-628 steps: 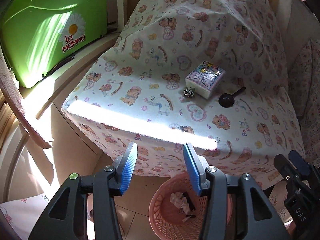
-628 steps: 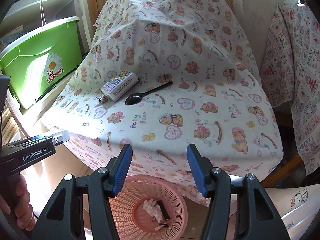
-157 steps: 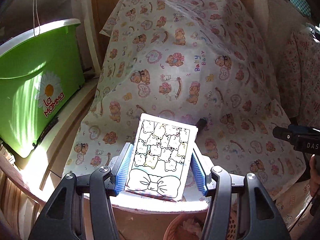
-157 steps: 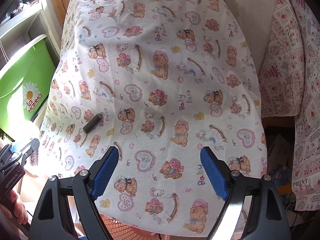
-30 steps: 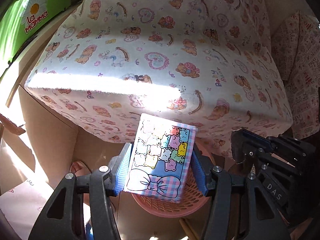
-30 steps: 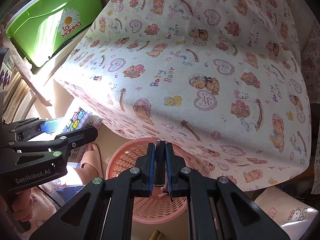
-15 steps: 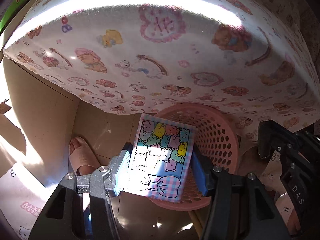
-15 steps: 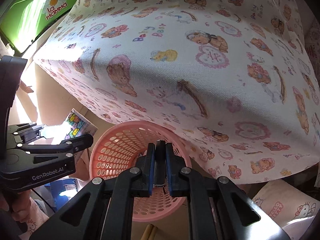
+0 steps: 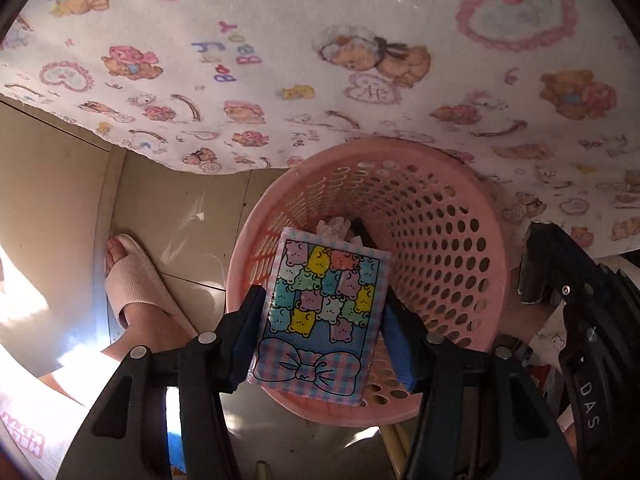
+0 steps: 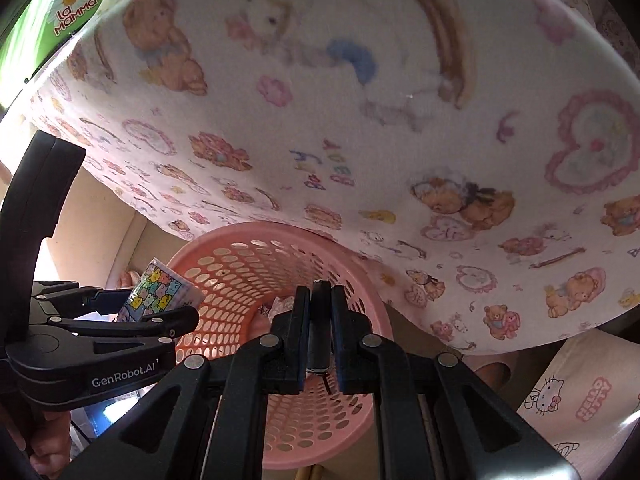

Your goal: Collect trash

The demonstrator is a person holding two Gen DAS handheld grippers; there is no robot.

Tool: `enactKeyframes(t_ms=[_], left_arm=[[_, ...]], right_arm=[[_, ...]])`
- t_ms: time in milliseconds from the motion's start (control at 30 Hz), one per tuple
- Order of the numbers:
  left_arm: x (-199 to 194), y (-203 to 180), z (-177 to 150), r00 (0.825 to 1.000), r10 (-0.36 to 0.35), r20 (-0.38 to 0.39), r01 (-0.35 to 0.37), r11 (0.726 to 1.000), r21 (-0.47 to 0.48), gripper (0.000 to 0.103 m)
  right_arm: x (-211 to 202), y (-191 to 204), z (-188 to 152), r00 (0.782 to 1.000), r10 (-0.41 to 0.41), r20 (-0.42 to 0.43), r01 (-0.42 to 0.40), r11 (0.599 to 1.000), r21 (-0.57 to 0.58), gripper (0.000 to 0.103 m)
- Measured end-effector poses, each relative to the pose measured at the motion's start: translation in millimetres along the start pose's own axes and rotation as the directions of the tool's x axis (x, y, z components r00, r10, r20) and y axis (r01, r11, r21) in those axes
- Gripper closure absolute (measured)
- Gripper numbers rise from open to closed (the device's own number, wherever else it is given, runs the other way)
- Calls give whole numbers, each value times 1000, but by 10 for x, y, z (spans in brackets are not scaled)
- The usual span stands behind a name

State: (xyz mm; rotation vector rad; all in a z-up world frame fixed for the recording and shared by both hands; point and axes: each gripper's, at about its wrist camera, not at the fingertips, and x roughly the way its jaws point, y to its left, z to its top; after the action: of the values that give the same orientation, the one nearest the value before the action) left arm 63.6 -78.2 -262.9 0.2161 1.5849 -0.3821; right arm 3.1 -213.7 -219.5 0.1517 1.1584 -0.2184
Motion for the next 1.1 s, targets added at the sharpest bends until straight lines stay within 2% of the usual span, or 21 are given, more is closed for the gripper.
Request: enactKeyframes(t_ms=[233, 600, 767, 800, 833, 900, 967, 1100], left_arm=[[283, 20, -55, 998, -1, -58, 1, 1000, -5, 49], [366, -22, -102, 997, -11, -75, 13, 1000, 19, 48], [336, -14, -100, 997, -2, -71, 3, 1000, 13, 40], [332, -12, -96, 998, 3, -69, -2, 1000, 12, 38], [325, -5, -93, 998, 7, -66, -6, 1000, 9, 35], [313, 8, -87, 998, 16, -59, -15, 1000, 3, 33], [297, 17, -78, 998, 23, -54, -23, 1000, 0, 32], [226, 16, -58, 999, 41, -28, -41, 999, 1, 32]], right_arm=[[237, -73, -131, 998, -49, -26, 49, 999, -12, 91], [343, 80, -222, 996, -82, -28, 80, 994, -73, 91], [404, 130, -248, 995, -87, -50, 82, 993, -89, 87], [415, 135, -250, 994, -91, -53, 86, 992, -90, 80], [422, 138, -250, 994, -94, -57, 89, 992, -89, 67], [393, 123, -252, 995, -94, -44, 90, 992, -84, 50], [350, 113, -246, 994, -106, -19, 104, 991, -85, 49], [306, 103, -218, 995, -100, -22, 98, 991, -88, 49]])
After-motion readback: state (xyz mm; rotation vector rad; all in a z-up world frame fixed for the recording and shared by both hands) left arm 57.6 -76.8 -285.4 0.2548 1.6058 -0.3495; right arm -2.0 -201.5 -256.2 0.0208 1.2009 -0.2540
